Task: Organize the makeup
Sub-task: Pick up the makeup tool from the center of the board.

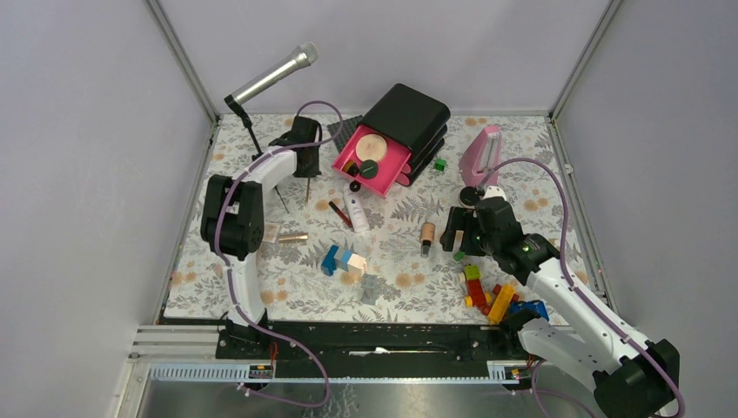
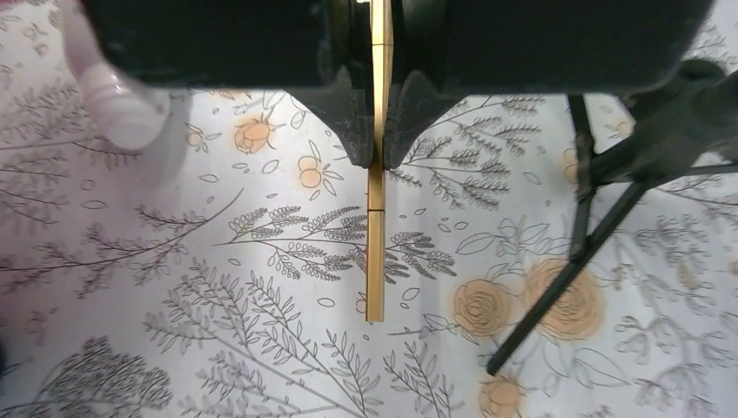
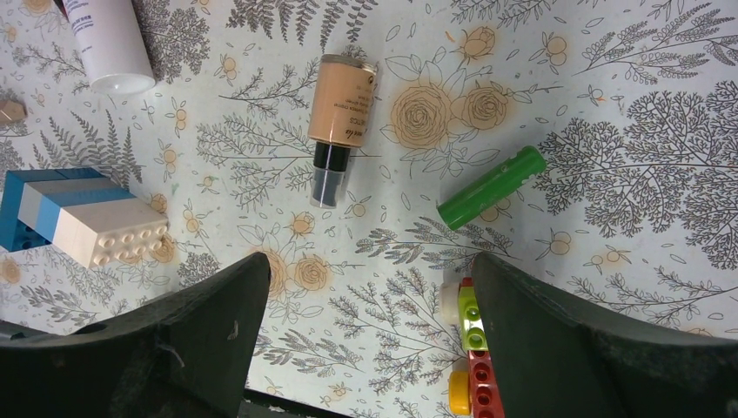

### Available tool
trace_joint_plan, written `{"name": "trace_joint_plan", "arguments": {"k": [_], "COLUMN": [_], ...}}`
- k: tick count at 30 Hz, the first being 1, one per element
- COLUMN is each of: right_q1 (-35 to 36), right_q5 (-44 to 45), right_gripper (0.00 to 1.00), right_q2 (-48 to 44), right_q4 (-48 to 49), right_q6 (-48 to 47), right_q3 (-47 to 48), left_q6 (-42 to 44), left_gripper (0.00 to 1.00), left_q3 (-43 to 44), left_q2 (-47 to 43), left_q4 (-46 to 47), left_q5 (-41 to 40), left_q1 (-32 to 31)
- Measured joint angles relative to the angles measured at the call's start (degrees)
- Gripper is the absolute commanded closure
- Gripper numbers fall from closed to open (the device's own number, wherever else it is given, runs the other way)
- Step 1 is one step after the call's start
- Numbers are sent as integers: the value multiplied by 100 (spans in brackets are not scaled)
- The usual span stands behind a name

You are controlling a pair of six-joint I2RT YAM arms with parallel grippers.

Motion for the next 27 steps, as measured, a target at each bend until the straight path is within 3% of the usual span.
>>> {"name": "trace_joint_plan", "arguments": {"k": [13, 22, 27], "right_q1": [0, 0, 0], "right_q5": [-7, -7, -4], "right_gripper": [7, 6, 6], "right_q2": [-79, -192, -254], "right_q4": [-20, -177, -238], "right_q6": [59, 81, 101], "right_q3": [0, 0, 9], "left_q6": [-17, 101, 146], "left_gripper": [100, 100, 100], "left_q3": [33, 627, 907], "left_q2": [-1161, -2041, -2227], "left_q4": [-643, -1189, -1311], "left_q5": [-439, -614, -216], "left_q1": [-459, -1003, -1276]}}
